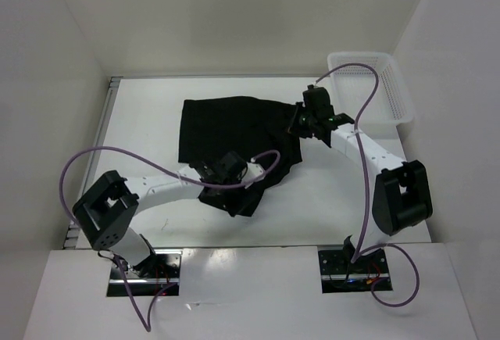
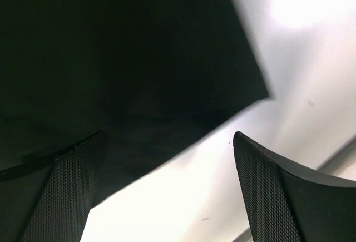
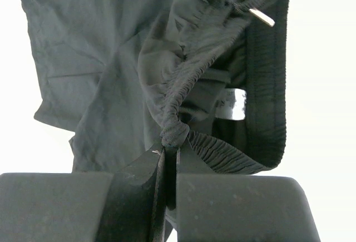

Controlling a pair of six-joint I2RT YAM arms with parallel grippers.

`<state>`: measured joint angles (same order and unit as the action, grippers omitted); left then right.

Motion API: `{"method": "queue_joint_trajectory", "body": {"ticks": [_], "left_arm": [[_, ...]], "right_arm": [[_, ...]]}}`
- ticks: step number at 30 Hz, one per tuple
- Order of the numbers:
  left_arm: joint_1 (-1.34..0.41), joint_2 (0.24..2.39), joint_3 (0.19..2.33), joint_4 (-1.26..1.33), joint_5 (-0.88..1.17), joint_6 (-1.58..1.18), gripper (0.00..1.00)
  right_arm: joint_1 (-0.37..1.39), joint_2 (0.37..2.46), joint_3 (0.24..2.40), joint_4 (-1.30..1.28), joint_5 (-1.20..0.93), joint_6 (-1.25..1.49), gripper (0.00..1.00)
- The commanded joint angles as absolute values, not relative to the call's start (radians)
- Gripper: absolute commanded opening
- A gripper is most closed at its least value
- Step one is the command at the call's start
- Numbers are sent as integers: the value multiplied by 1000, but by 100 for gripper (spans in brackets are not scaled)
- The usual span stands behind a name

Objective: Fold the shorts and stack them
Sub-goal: Flatten the shorts out

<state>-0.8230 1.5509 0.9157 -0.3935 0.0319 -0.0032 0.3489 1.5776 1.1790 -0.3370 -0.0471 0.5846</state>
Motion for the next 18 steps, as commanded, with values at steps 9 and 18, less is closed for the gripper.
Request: {"method": "queue_joint_trajectory", "body": {"ticks": [9,18], "left_arm": [[-902,1701,856,-129,-3,0,49],[-695,1567,959,-322,-32,0,0]], "right_arm": [[325,1456,1075,-270,18,623,0],[272,1446,1092,-293,38,571,0]]}}
